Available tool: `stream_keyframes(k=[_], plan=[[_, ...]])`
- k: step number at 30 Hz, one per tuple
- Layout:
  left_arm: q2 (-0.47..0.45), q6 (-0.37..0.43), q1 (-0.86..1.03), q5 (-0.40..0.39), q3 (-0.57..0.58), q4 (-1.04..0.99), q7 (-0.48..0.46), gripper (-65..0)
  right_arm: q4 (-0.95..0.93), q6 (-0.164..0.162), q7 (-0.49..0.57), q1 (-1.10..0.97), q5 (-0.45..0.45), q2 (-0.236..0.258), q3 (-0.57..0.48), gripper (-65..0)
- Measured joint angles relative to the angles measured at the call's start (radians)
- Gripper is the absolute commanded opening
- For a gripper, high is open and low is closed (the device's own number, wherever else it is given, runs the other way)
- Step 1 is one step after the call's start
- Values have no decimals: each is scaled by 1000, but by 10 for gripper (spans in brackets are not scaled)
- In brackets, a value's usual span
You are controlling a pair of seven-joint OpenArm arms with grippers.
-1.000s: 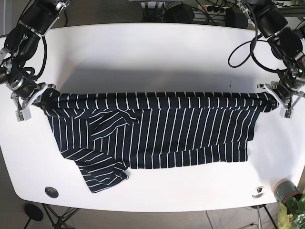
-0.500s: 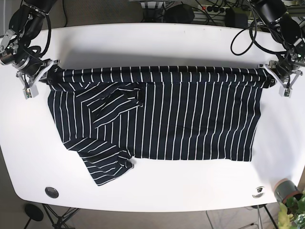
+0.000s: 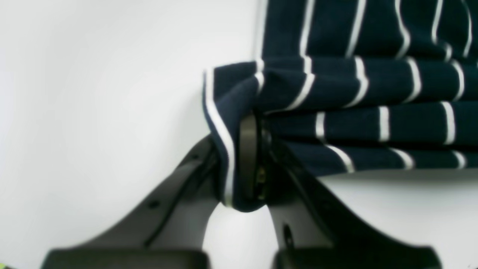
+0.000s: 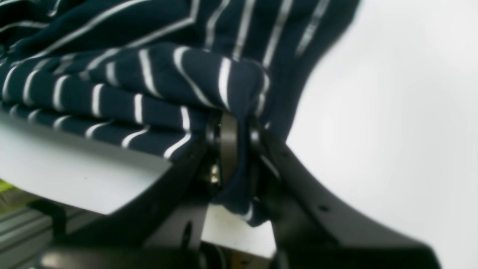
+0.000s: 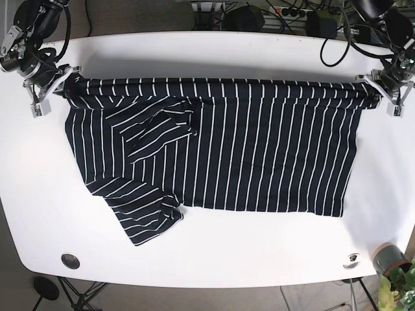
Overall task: Fold the T-shirt properly
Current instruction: 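Hold the shirt's edge with both grippers and pull it taut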
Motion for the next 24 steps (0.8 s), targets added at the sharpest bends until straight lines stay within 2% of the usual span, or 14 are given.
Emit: stream_keyframes(k=[4, 10, 15, 19, 24], plan=[[7, 2, 16, 29, -18, -6, 26, -650, 0, 0, -14, -11, -14, -37, 10, -607], [8, 6, 8, 27, -18, -2, 17, -650, 2, -1, -4, -29, -20, -58, 14, -607], [11, 5, 8, 28, -32, 20, 24, -650, 2, -1, -8, -42, -27, -63, 15, -610], [24, 6, 5, 21, -76, 99, 24, -650, 2, 0, -3, -39, -19, -66, 15, -612], [45, 5, -8, 25, -71, 182, 26, -650, 1, -1, -3, -37, -27, -66, 15, -612]])
